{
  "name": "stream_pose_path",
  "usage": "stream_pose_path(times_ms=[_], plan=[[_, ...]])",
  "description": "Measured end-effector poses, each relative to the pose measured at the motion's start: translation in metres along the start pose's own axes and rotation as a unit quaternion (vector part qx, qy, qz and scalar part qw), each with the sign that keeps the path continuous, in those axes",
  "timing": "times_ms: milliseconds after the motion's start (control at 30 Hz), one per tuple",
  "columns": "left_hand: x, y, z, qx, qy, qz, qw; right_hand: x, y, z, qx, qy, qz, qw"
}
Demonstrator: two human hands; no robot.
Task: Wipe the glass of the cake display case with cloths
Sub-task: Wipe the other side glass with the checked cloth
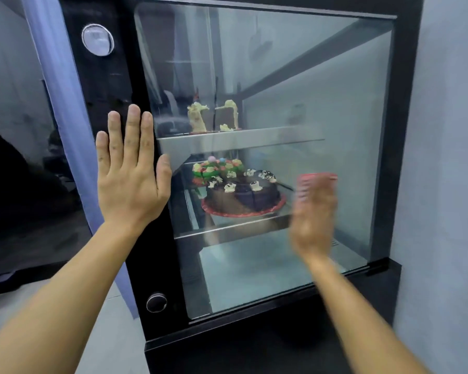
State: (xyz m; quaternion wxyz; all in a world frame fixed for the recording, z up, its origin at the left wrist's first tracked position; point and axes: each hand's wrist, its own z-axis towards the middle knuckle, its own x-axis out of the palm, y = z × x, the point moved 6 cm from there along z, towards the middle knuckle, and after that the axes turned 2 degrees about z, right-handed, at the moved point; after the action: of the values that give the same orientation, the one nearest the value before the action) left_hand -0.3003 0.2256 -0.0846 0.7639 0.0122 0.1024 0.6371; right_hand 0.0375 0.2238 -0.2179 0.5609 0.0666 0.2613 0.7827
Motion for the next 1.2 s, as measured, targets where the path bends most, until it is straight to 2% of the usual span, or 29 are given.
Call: stream_pose_path(times_ms=[67,100,167,200,267,333,400,467,533,567,633,667,700,733,767,800,867,900,967,1033,1133,1167,1200], plan=[[0.001,0.0,0.0,-0.004,0.004,0.006,1.0,-0.023,-0.063,0.022,0.139,-0.039,0.034,0.989],[0.001,0.0,0.0,-0.001,0.006,0.005,1.0,-0.026,-0.073,0.024,0.186,-0.054,0.056,0.979],[0.001,0.0,0.001,0.002,0.009,0.005,1.0,-0.014,-0.056,0.014,0.225,-0.087,0.045,0.969],[0.001,0.0,0.001,0.0,0.009,0.005,1.0,-0.004,-0.031,0.003,0.216,-0.1,0.026,0.971],[0.001,0.0,-0.001,-0.001,0.008,0.006,1.0,0.026,0.047,-0.029,0.108,-0.079,-0.015,0.991],[-0.001,0.001,-0.001,0.006,0.008,0.002,1.0,0.064,0.141,-0.086,-0.105,0.017,-0.03,0.994],[-0.003,0.002,-0.001,0.016,0.011,-0.006,1.0,0.088,0.205,-0.143,-0.323,0.099,-0.023,0.941],[-0.005,0.003,0.0,0.031,0.012,-0.004,0.999,0.092,0.209,-0.156,-0.45,0.119,-0.025,0.885],[-0.007,0.003,-0.002,0.039,0.013,0.014,0.999,0.086,0.19,-0.125,-0.489,0.101,-0.091,0.861],[-0.008,0.005,0.0,0.049,0.015,0.03,0.998,0.08,0.183,-0.098,-0.457,0.081,-0.105,0.879],[-0.014,0.012,0.015,0.095,0.018,0.054,0.994,0.057,0.175,-0.037,-0.292,0.001,-0.086,0.952],[-0.02,0.016,0.026,0.129,0.017,0.059,0.99,0.049,0.175,-0.018,-0.194,-0.028,-0.065,0.979],[-0.025,0.021,0.04,0.165,0.013,0.062,0.984,0.048,0.179,-0.013,-0.135,-0.038,-0.046,0.989],[-0.03,0.026,0.055,0.197,0.01,0.065,0.978,0.053,0.19,-0.023,-0.145,-0.026,-0.043,0.988],[-0.033,0.03,0.066,0.222,0.01,0.068,0.973,0.064,0.202,-0.046,-0.215,0.011,-0.043,0.976],[-0.034,0.032,0.073,0.24,0.014,0.071,0.968,0.079,0.213,-0.083,-0.323,0.069,-0.044,0.943],[-0.027,0.028,0.073,0.268,0.042,0.071,0.96,0.097,0.21,-0.158,-0.509,0.149,-0.075,0.844],[-0.022,0.026,0.07,0.273,0.058,0.068,0.958,0.1,0.204,-0.177,-0.553,0.148,-0.087,0.815],[-0.017,0.024,0.063,0.269,0.07,0.062,0.958,0.098,0.205,-0.171,-0.583,0.13,-0.084,0.798],[-0.016,0.024,0.063,0.263,0.07,0.055,0.961,0.089,0.22,-0.136,-0.57,0.097,-0.076,0.812],[-0.017,0.024,0.064,0.264,0.062,0.053,0.961,0.07,0.243,-0.062,-0.404,0.017,-0.045,0.914],[-0.017,0.024,0.063,0.267,0.062,0.053,0.96,0.069,0.246,-0.053,-0.353,0.005,-0.019,0.935],[-0.017,0.024,0.063,0.269,0.064,0.052,0.96,0.073,0.246,-0.059,-0.338,0.018,0.001,0.941]])
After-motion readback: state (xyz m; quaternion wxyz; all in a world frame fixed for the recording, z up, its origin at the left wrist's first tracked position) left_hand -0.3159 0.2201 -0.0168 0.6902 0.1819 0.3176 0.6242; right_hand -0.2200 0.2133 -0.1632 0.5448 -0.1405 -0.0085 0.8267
